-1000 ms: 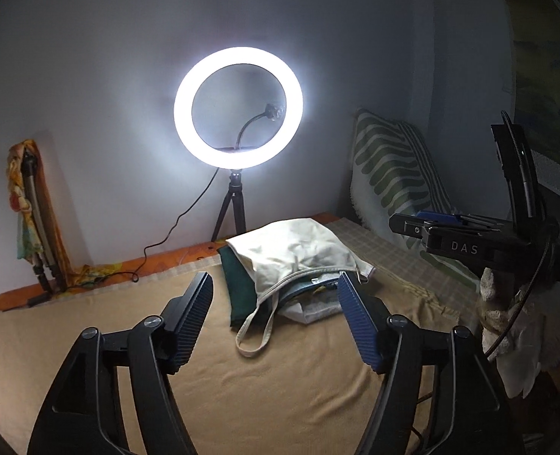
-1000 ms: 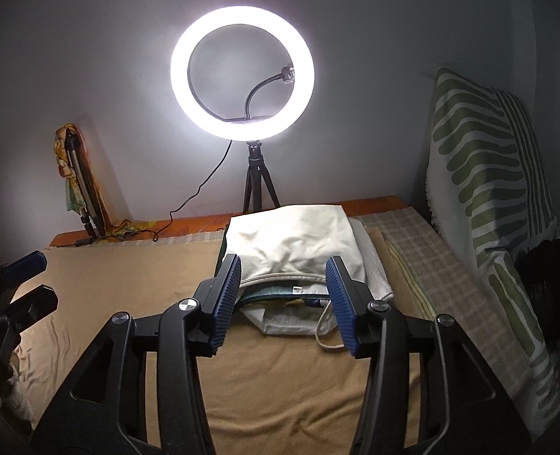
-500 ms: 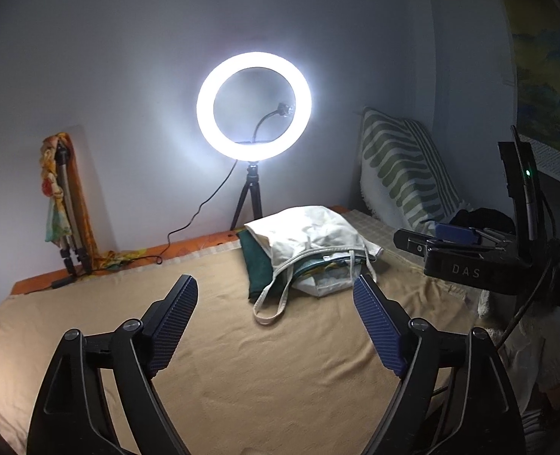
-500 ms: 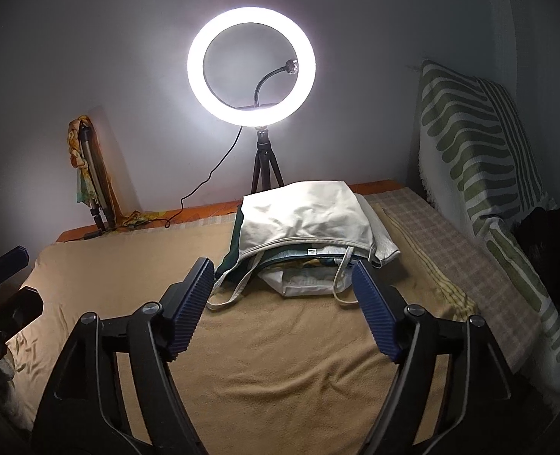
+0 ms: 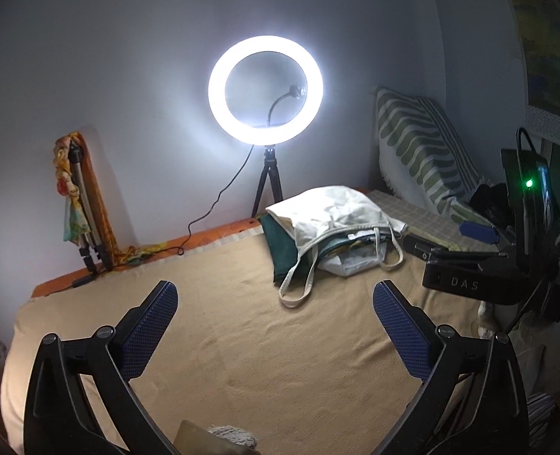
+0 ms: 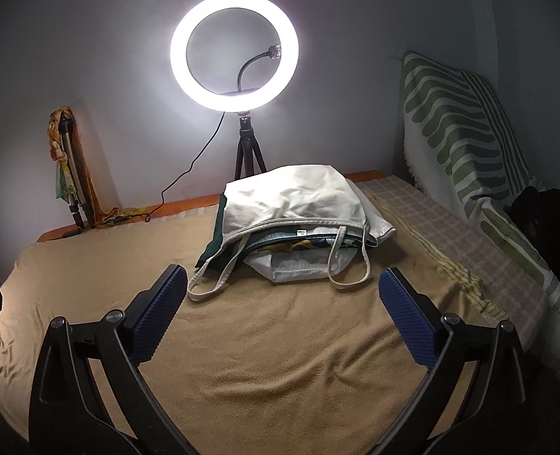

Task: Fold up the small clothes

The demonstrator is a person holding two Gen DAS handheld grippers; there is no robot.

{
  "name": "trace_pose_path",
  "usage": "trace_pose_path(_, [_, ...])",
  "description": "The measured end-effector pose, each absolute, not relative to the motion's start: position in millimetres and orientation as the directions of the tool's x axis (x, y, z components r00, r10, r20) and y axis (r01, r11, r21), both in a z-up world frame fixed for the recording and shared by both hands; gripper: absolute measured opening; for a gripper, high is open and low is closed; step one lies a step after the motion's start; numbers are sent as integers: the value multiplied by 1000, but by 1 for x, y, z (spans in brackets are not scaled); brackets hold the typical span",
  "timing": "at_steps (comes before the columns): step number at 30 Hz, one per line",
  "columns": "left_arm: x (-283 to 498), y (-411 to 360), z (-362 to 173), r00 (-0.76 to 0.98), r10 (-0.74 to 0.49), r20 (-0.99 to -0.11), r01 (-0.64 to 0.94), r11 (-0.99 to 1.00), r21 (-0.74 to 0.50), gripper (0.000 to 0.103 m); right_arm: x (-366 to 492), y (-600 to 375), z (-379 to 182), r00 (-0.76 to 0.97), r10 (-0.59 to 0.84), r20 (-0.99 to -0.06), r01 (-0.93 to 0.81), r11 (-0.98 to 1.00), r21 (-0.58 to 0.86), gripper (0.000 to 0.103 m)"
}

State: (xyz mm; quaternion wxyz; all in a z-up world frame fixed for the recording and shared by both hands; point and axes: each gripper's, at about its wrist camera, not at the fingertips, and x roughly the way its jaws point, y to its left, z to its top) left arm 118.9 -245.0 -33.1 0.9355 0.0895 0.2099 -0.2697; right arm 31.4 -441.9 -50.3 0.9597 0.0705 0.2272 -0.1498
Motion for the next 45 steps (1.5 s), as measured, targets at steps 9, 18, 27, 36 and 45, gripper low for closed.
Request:
trace_pose_path(9, [115, -242, -35, 761, -464, -454, 544, 838, 55, 103, 33, -434, -48, 865, -258, -431, 319, 945, 76, 103])
trace_pose_path(18, [116, -238, -36, 758, -457, -465, 535, 844, 43, 103, 36, -428, -47, 874, -247, -418, 309, 947, 87, 103])
trace_pose_path(27, [116, -236, -35, 757, -457, -466, 536, 843, 44, 103, 39, -426, -48, 875, -245, -418, 305, 949, 82, 103])
trace_pose_path(36, [116, -236, -34, 761, -453, -465, 532, 845, 47, 103, 41, -423, -49, 876, -242, -418, 304, 949, 88, 103])
trace_pose_path(45, [116, -235, -34, 761, -453, -464, 531, 846, 47, 103, 40, -421, -53, 874, -235, -425, 300, 950, 90, 103])
